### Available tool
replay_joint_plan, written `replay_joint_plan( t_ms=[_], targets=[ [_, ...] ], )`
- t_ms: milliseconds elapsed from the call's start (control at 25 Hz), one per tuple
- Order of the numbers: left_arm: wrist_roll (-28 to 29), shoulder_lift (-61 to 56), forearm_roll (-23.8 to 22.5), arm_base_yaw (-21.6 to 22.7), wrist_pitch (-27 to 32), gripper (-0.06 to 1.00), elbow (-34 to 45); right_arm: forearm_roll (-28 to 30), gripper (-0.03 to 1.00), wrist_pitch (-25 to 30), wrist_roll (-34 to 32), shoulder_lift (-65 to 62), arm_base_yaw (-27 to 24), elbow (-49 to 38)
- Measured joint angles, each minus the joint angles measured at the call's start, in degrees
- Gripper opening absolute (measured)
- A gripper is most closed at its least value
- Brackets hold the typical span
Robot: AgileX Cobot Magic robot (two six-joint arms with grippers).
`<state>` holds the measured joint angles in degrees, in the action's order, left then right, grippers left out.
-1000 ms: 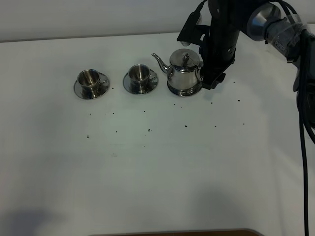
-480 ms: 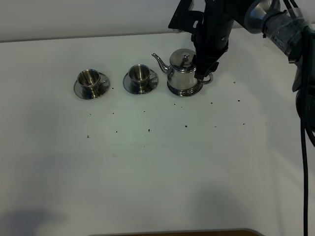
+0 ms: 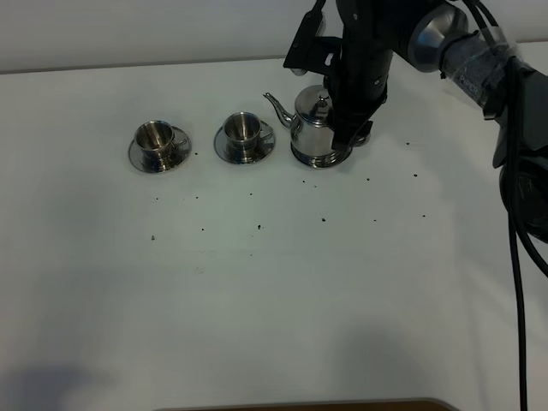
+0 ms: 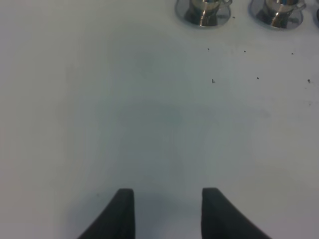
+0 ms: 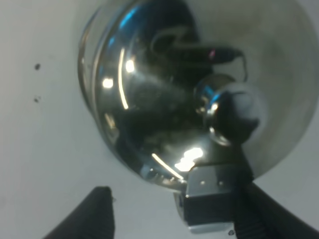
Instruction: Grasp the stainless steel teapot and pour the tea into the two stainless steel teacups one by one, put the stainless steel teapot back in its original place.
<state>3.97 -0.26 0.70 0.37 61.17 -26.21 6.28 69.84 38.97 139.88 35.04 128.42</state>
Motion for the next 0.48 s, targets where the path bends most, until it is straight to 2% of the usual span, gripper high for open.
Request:
replay_joint_plan(
  t_ms=[480],
  targets=[
    [0.12,0.0,0.0,0.0,0.0,0.38,0.0,0.29,0.52,0.0,-0.22,0.17,0.0,0.0]
  ],
)
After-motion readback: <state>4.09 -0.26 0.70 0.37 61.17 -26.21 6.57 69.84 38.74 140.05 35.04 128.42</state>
